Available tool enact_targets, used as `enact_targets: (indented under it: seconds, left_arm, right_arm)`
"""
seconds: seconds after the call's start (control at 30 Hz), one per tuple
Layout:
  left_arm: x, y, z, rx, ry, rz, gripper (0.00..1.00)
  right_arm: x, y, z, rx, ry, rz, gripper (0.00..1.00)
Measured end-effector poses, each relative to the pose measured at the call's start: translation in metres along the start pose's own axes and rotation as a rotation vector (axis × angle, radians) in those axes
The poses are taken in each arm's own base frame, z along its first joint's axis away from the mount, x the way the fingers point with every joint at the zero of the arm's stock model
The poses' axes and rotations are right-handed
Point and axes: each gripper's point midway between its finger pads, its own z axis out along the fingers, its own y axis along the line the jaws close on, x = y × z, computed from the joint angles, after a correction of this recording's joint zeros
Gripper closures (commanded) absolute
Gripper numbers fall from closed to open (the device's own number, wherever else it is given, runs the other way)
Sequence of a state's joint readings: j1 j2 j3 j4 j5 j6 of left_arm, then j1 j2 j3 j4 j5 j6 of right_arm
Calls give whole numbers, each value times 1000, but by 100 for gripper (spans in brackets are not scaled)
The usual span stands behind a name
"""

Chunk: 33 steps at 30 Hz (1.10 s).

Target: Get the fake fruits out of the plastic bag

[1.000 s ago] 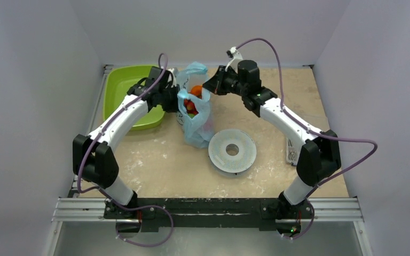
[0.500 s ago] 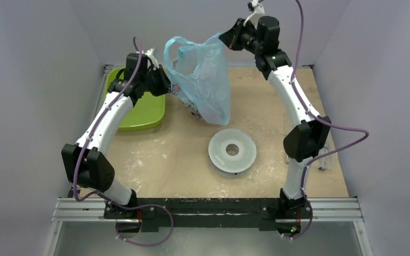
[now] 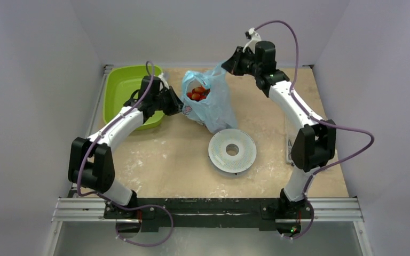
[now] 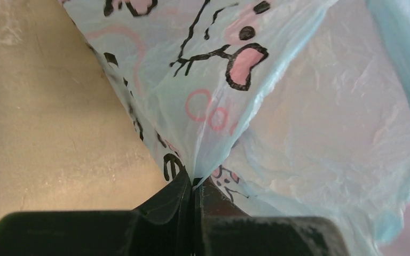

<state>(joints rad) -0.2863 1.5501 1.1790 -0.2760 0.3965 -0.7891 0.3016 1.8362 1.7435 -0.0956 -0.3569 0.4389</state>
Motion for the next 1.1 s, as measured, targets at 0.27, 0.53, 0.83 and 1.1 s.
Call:
enact_targets:
  seconds: [0.27, 0.53, 0.83, 1.1]
  left_arm:
    - [17, -3, -12, 4, -5, 35, 61]
    - [12, -22, -47, 40, -63, 135, 18]
    - [27, -54, -67, 109, -16, 291, 20]
    - [59, -99, -77, 210, 50, 396, 23]
  right_arm:
    - [47, 17, -32, 73, 99, 27, 35]
    - [31, 86, -87, 88, 23, -5, 12]
    - [67, 111, -94, 85, 79, 194, 12]
    - [22, 126, -119, 87, -63, 223, 1]
